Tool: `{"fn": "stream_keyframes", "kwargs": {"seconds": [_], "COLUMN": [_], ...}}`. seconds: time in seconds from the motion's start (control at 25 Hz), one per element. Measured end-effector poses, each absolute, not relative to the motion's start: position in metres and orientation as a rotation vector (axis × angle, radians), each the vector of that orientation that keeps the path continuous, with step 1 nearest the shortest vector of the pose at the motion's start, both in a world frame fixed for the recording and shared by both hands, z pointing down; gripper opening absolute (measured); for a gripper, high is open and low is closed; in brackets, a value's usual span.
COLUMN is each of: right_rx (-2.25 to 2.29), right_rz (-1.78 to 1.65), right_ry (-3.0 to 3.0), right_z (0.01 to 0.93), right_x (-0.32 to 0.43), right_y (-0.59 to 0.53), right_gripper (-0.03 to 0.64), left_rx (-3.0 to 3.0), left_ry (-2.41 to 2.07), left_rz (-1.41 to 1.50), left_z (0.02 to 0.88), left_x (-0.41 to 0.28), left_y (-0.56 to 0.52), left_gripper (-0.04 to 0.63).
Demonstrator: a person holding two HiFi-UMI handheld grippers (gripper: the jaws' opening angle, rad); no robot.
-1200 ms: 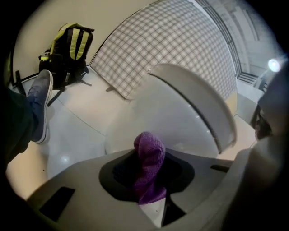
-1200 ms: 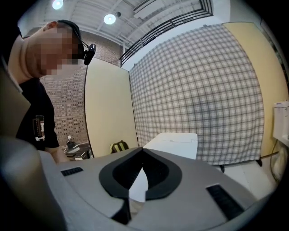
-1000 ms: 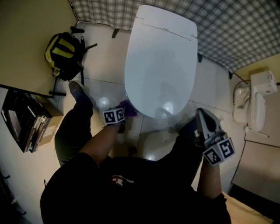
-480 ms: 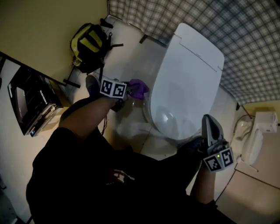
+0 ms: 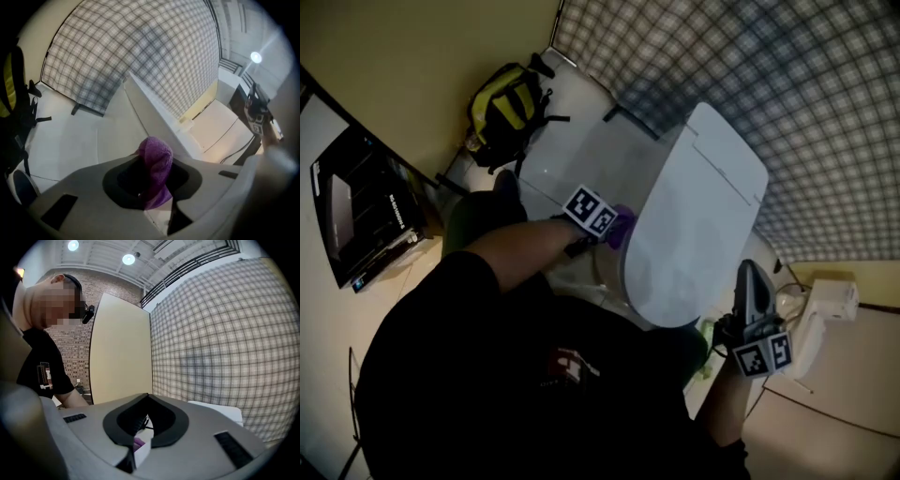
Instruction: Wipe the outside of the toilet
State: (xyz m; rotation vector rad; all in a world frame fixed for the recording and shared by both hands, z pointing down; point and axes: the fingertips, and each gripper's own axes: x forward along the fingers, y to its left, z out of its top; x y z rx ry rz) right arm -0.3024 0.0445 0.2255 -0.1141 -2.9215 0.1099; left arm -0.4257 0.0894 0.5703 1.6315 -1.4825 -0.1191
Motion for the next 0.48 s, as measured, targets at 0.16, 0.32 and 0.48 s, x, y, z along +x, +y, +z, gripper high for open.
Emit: {"fn": "stream_keyframes", "kwargs": {"seconds": [0.16, 0.32, 0.48], "right_rx": [-0.084, -0.070, -0.074], "right_rz": [0.093, 0.152, 0.204], "right_ry": [-2.913, -2.873, -2.811], "right_z": [0.231, 0.260, 0.293], "right_x": [-0.314, -0.333, -0.348], "right_y": [0.031, 0.008, -0.007], "right_gripper": [-0.003, -0.003, -0.003], "left_rx": [1.651, 1.521, 1.356], "left_ry": [-1.470, -1.479, -1.507], "left_rz": [0.014, 0.036, 0.024], "left_z": [0.604, 0.655, 0.717], "left_x": [-0.416, -0.434, -0.452], "left_y": [0.078, 0.063, 0.051], "left_gripper": [0.092, 0.092, 0.091]}}
